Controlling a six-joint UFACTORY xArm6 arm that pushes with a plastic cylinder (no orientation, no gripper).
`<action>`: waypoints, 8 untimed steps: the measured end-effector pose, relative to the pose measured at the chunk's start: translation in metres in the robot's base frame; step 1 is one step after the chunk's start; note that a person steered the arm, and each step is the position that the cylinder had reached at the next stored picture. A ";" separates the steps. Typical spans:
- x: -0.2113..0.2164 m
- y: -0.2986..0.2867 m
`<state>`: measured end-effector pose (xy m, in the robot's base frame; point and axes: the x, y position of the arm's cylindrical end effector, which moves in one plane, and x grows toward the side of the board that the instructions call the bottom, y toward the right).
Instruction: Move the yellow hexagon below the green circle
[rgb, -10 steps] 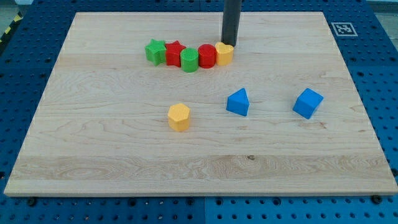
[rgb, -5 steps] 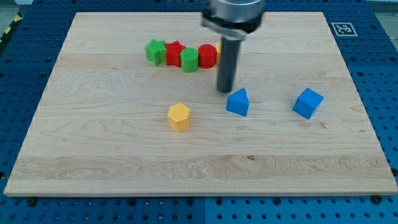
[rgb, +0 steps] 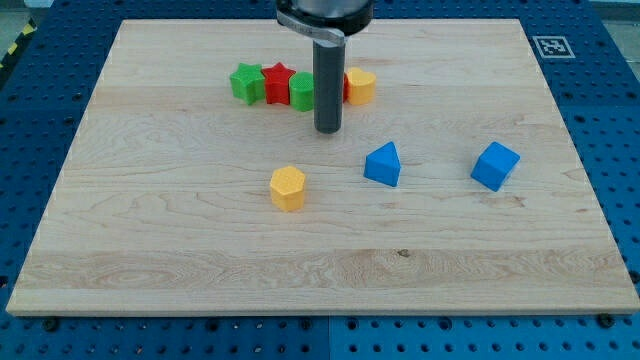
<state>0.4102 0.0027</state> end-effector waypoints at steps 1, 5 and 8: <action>0.011 -0.058; 0.081 -0.025; 0.075 -0.016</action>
<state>0.4856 -0.0129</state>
